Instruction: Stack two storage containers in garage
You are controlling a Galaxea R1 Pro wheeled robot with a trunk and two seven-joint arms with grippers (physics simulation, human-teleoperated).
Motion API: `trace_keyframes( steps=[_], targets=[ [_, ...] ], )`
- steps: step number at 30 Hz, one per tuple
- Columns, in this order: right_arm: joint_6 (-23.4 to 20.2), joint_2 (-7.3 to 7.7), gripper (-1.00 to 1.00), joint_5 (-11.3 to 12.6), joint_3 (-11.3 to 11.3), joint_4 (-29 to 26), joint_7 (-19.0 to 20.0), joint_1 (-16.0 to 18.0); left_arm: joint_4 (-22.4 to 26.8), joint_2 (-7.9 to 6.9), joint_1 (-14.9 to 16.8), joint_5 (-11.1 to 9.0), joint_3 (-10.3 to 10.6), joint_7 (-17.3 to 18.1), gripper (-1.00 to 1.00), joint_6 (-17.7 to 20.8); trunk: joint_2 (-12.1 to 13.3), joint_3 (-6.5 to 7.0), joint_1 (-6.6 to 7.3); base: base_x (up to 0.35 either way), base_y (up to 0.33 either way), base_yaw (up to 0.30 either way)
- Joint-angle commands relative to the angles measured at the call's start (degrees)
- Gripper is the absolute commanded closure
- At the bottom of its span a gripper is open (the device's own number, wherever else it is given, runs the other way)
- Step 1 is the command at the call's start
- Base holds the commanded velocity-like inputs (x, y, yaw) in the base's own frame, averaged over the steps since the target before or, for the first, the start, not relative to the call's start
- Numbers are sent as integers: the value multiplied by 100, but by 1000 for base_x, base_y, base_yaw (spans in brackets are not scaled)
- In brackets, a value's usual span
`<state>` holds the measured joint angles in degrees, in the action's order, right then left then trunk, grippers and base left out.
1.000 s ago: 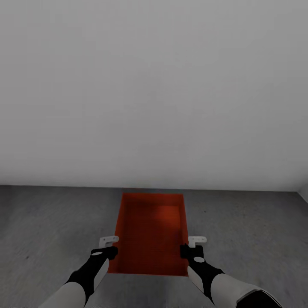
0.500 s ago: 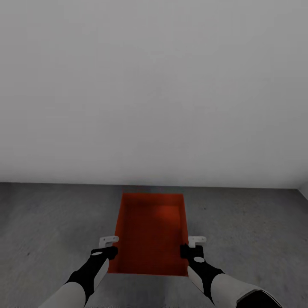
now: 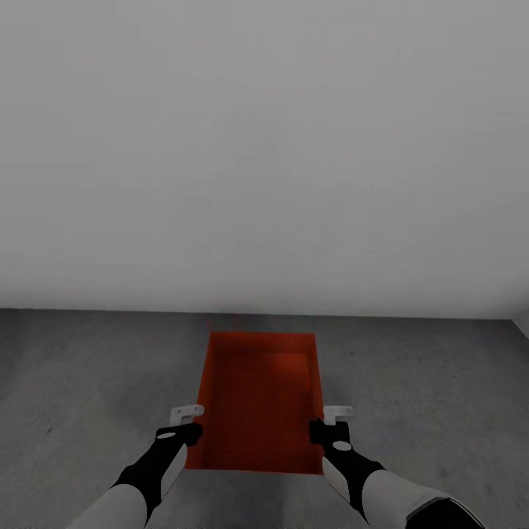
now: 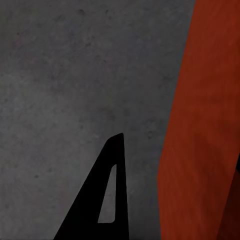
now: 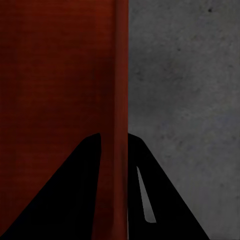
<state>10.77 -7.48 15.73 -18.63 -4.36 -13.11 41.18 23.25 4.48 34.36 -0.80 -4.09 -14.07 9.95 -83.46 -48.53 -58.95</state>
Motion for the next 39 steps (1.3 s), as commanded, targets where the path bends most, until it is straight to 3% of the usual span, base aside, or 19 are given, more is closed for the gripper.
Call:
trace_keyframes(
  steps=[1, 24, 39],
  targets=[
    [30, 1, 100, 62, -35, 5, -25, 4, 19, -53, 0, 98, -57, -35, 100, 43, -2, -13, 1, 0, 0, 0],
    [35, 1, 100, 62, -35, 5, -25, 4, 19, -53, 0, 98, -57, -35, 100, 43, -2, -219, 1, 0, 0, 0],
    [37, 1, 100, 62, -35, 5, -25, 4, 18, -53, 0, 98, -57, -35, 100, 43, -2, -228, 1, 0, 0, 0]
  ],
)
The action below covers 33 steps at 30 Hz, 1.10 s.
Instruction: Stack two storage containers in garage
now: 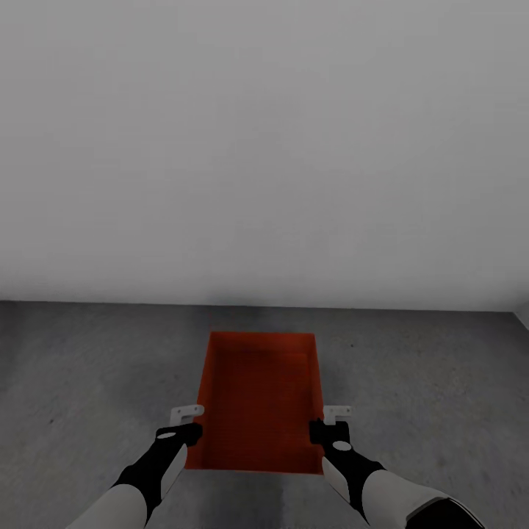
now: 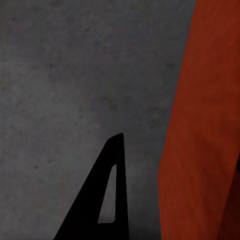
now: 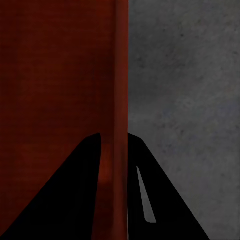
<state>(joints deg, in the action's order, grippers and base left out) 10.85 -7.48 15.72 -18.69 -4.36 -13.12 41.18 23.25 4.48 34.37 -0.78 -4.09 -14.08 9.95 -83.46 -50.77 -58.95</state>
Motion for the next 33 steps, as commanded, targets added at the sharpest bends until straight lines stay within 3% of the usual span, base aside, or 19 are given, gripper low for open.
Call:
trace_keyframes(
  steps=[1, 12, 33],
  targets=[
    [30, 1, 100, 63, -29, 6, -24, 4, 20, -53, 0, 96, -57, -37, 100, 43, -2, -3, 0, 0, 0, 0],
    [31, 1, 100, 63, -29, 6, -24, 4, 13, -53, 0, 99, -57, -34, 100, 37, -2, -3, 0, 0, 0, 0],
    [44, 1, 100, 63, -29, 6, -24, 4, 13, -53, 0, 105, -56, -34, 100, 43, -844, -380, -461, 0, 0, 0]
  ],
)
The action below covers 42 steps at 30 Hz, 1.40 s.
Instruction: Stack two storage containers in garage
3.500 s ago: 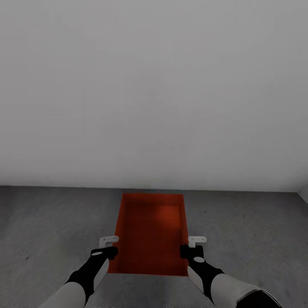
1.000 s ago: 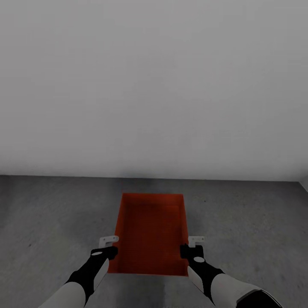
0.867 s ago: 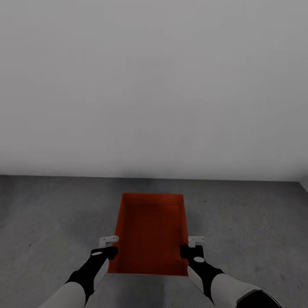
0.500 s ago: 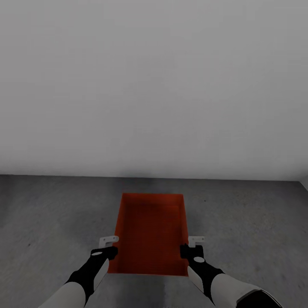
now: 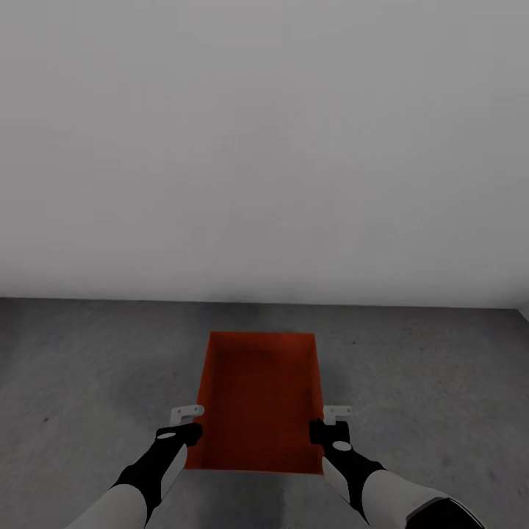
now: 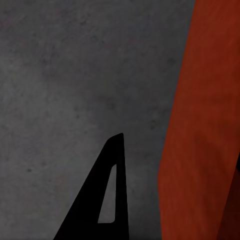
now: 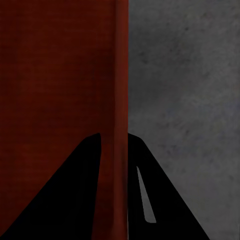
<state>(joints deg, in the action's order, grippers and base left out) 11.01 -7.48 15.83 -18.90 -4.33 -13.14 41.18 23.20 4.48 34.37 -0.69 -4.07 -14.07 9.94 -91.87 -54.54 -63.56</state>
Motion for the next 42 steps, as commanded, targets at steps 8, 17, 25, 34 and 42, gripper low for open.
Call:
trace_keyframes(
  steps=[8, 17, 25, 34, 42],
  targets=[
    [15, 1, 100, 51, -8, 2, -22, 4, 19, -52, 0, 95, -56, -34, 100, 43, -324, -148, -176, 0, 0, 0],
    [14, 1, 100, 51, -8, 2, -22, 4, 18, -52, 0, 96, -51, -34, 100, 43, -685, -309, -373, 0, 0, 0],
    [18, 1, 100, 51, -8, 2, -22, 4, 18, -52, 0, 89, -56, -35, 100, 43, -1006, -453, -549, 0, 0, 0],
    [28, -7, 100, 51, -8, 2, -22, 4, 18, -52, 0, 87, -57, -35, 100, 43, -1367, -614, -747, 0, 0, 0],
    [21, -3, 100, 51, -8, 2, -22, 4, 18, -52, 0, 87, -57, -35, 100, 43, -1688, -758, -923, 0, 0, 0]
  ],
)
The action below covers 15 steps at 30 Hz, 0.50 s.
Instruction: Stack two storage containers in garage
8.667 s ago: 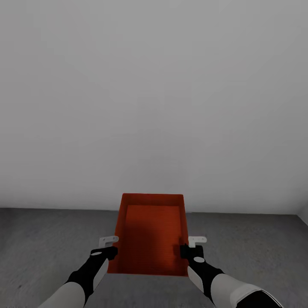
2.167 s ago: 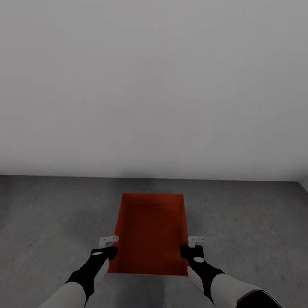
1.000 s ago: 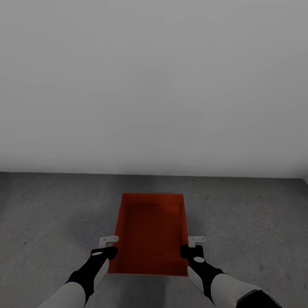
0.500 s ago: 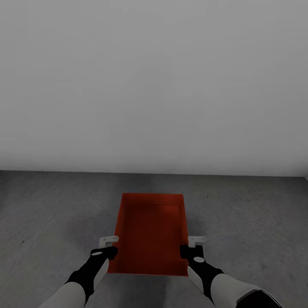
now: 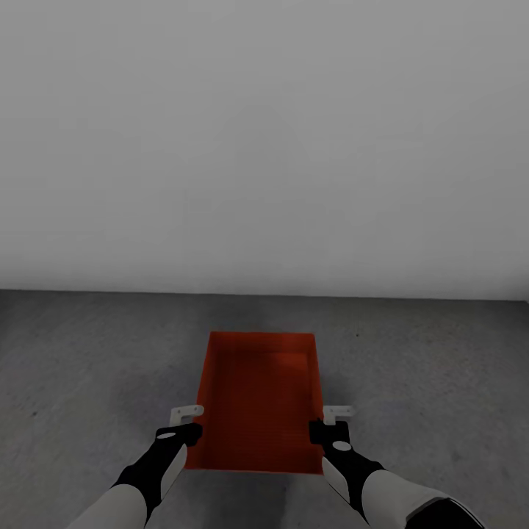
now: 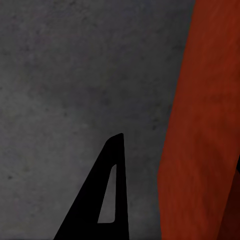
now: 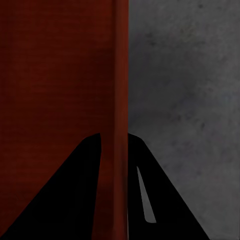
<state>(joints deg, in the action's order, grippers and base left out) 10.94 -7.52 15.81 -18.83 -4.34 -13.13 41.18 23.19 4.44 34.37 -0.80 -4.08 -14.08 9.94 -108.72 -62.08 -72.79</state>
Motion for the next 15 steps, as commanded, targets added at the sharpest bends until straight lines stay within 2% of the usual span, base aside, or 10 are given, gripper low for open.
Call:
trace_keyframes(
  steps=[1, 15],
  targets=[
    [26, -1, 100, 54, -15, 3, -23, 4, 19, -48, 0, 97, -58, -36, 100, 43, -43, -22, -22, 0, 0, 0],
    [22, 1, 100, 54, -15, 3, -23, 4, 20, -48, 0, 97, -57, -39, 100, 43, -605, -273, -329, 0, 0, 0]
  ],
)
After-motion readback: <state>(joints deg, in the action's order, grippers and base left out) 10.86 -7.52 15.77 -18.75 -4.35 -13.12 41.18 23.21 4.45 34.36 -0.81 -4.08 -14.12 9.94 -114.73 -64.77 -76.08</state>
